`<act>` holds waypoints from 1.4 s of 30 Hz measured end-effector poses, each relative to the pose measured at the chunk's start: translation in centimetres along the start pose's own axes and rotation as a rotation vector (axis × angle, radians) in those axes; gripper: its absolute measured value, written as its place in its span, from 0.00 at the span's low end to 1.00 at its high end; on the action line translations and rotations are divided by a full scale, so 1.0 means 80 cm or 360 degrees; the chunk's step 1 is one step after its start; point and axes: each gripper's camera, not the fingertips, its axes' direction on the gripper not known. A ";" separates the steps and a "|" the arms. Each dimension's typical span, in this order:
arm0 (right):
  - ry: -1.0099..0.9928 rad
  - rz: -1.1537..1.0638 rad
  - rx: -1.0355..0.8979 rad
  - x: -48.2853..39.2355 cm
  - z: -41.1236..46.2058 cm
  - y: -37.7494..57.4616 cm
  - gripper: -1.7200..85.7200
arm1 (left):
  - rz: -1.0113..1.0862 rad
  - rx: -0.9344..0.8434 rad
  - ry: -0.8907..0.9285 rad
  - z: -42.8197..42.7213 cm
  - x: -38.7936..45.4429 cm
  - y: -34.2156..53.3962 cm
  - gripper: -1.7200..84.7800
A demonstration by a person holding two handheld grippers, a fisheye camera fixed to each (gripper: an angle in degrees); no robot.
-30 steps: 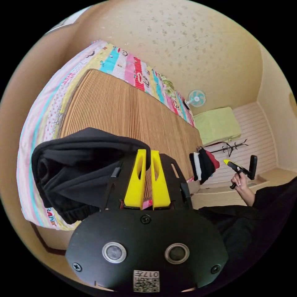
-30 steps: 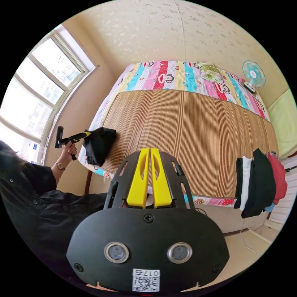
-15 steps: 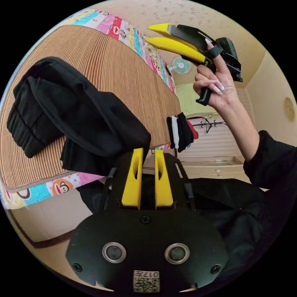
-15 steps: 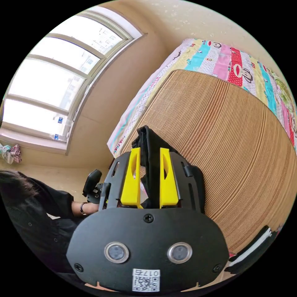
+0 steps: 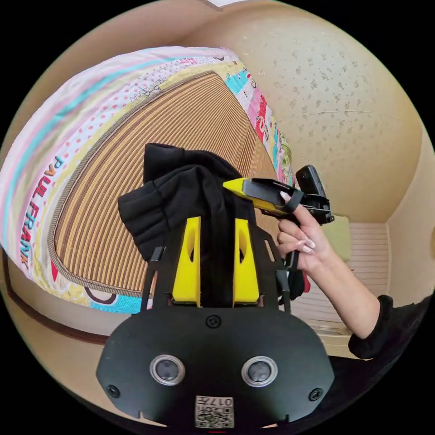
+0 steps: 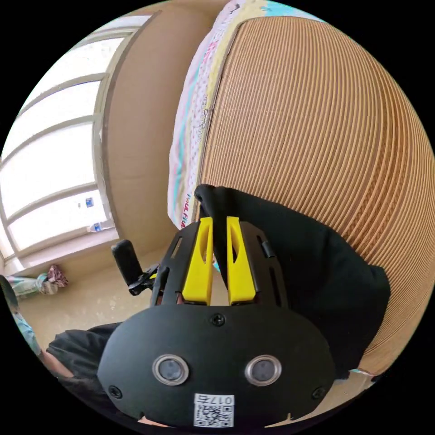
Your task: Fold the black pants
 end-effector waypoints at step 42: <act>0.0159 -0.0273 0.1944 -0.098 -0.918 0.435 0.07 | 0.1387 0.0660 -0.0194 -0.052 0.777 -0.104 0.08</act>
